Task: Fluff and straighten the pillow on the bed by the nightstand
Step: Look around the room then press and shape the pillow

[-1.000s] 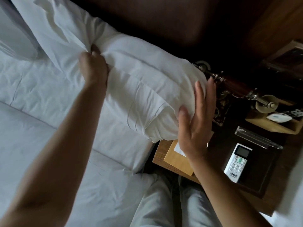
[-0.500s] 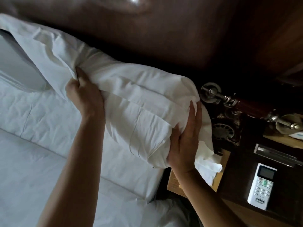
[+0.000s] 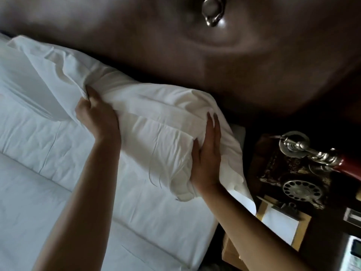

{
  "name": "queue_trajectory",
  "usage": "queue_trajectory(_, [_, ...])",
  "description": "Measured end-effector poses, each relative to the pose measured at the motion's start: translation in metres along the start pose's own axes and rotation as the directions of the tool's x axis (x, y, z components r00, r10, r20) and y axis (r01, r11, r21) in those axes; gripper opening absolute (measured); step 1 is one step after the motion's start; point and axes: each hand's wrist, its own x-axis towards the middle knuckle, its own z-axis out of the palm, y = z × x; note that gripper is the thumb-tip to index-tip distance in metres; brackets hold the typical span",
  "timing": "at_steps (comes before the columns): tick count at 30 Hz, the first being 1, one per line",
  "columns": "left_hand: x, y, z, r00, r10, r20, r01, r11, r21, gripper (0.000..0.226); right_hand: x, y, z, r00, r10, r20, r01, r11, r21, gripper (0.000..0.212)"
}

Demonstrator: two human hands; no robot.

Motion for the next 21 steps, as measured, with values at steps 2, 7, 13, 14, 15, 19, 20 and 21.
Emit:
queue_trajectory(2, [0.016, 0.0, -0.003, 0.999, -0.026, -0.023, 0.027, 0.999, 0.042, 0.052, 0.01, -0.003, 0.012, 0.998, 0.003, 0.055, -0.004, 1.0, 0.013, 0.059])
queue_trajectory(7, [0.042, -0.006, -0.01, 0.998, -0.024, -0.062, 0.029, 0.997, 0.072, 0.052, 0.019, -0.014, 0.03, 0.994, 0.009, 0.11, -0.01, 1.0, 0.013, 0.059])
queue_trajectory(13, [0.035, -0.009, -0.004, 0.999, -0.023, -0.028, 0.027, 0.988, 0.154, 0.053, 0.026, -0.022, -0.013, 0.995, -0.091, -0.032, 0.088, 0.991, -0.102, 0.046])
queue_trajectory(14, [0.034, -0.009, -0.004, 0.999, -0.029, -0.028, 0.033, 0.988, 0.149, 0.053, 0.03, -0.025, -0.022, 0.991, -0.117, -0.063, 0.109, 0.987, -0.122, 0.042])
queue_trajectory(15, [0.034, -0.008, -0.004, 0.999, -0.035, -0.032, 0.04, 0.988, 0.147, 0.053, 0.034, -0.029, -0.033, 0.987, -0.139, -0.083, 0.126, 0.981, -0.144, 0.038])
queue_trajectory(19, [0.033, 0.001, -0.002, 0.996, -0.075, -0.044, 0.08, 0.988, 0.135, 0.049, 0.056, -0.047, -0.074, 0.962, -0.257, -0.09, 0.235, 0.951, -0.203, 0.031])
queue_trajectory(20, [0.034, 0.005, -0.001, 0.994, -0.103, -0.045, 0.108, 0.987, 0.118, 0.047, 0.06, -0.051, -0.082, 0.954, -0.284, -0.095, 0.258, 0.941, -0.218, 0.031])
queue_trajectory(21, [0.036, 0.008, 0.001, 0.99, -0.138, -0.036, 0.141, 0.985, 0.095, 0.046, 0.063, -0.054, -0.087, 0.947, -0.302, -0.105, 0.274, 0.935, -0.226, 0.03])
